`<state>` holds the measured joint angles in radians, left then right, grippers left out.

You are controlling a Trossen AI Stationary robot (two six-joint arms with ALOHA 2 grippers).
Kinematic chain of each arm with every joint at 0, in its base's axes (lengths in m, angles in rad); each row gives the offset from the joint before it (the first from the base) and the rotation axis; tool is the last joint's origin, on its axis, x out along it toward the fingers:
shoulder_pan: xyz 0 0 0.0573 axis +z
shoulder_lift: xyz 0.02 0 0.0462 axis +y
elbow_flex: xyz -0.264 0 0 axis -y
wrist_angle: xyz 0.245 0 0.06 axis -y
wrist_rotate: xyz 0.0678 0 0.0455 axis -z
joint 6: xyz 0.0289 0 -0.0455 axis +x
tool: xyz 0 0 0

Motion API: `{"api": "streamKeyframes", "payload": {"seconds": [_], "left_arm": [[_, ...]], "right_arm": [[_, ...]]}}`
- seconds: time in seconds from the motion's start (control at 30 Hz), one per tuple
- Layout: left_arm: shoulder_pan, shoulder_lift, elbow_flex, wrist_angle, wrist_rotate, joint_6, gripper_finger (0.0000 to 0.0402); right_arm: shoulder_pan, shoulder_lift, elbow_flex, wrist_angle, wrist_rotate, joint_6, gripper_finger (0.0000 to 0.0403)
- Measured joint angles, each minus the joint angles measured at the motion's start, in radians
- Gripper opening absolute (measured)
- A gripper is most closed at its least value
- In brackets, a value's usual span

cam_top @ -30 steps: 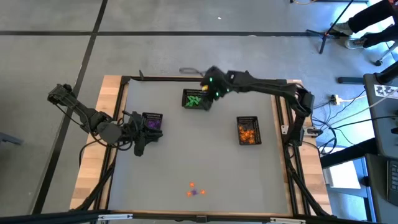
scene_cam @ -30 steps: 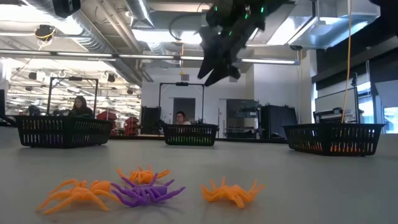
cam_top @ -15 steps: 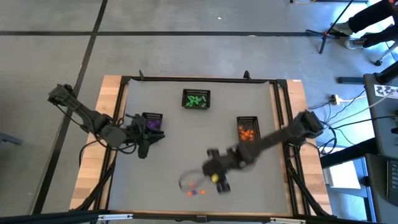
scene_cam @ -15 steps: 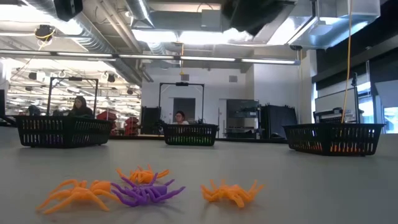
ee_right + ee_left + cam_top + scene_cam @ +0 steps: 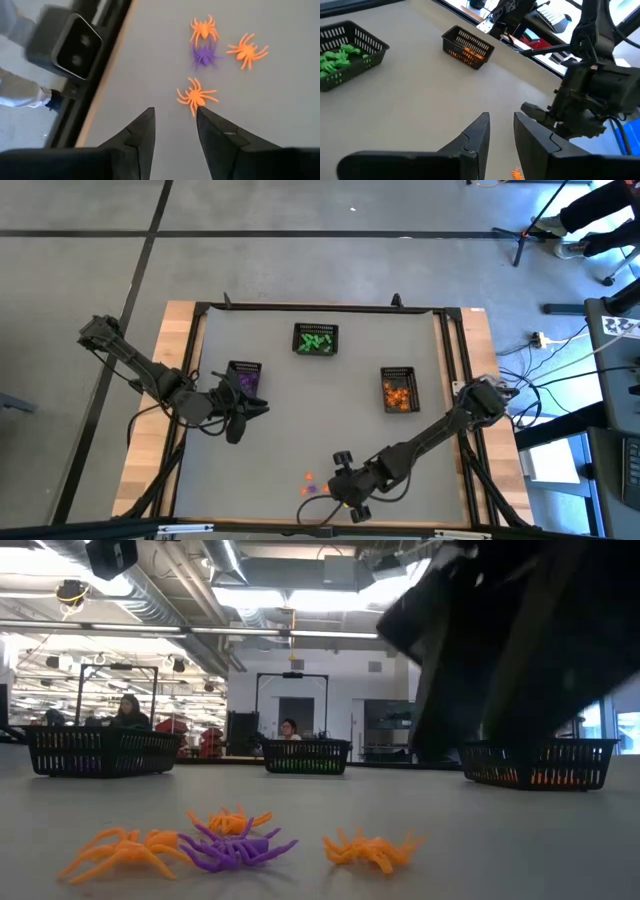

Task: Sort Halloween decoration
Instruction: Put the bottom right orange spider toy into the right bin

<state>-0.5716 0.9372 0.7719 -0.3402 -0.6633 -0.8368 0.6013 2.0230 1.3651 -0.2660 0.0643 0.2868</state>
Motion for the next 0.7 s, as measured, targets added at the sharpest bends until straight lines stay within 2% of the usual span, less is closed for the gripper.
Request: {"api": "streamKeyframes", "payload": {"seconds": [0.27, 0.57, 0.7], "left_arm": [[0.0, 0.001, 0.0, 0.006, 0.022, -0.013, 0.0081], [0.0, 0.001, 0.0, 0.006, 0.023, -0.028, 0.0081], [0.0, 0.001, 0.0, 0.006, 0.022, -0.027, 0.0081]], "right_arm": [[-0.022, 0.064, 0.0, 0.04, 0.058, -0.008, 0.0143], [-0.019, 0.088, 0.001, 0.037, 0.05, -0.01, 0.0142], [-0.021, 0.089, 0.008, 0.031, 0.051, -0.006, 0.0117]]}}
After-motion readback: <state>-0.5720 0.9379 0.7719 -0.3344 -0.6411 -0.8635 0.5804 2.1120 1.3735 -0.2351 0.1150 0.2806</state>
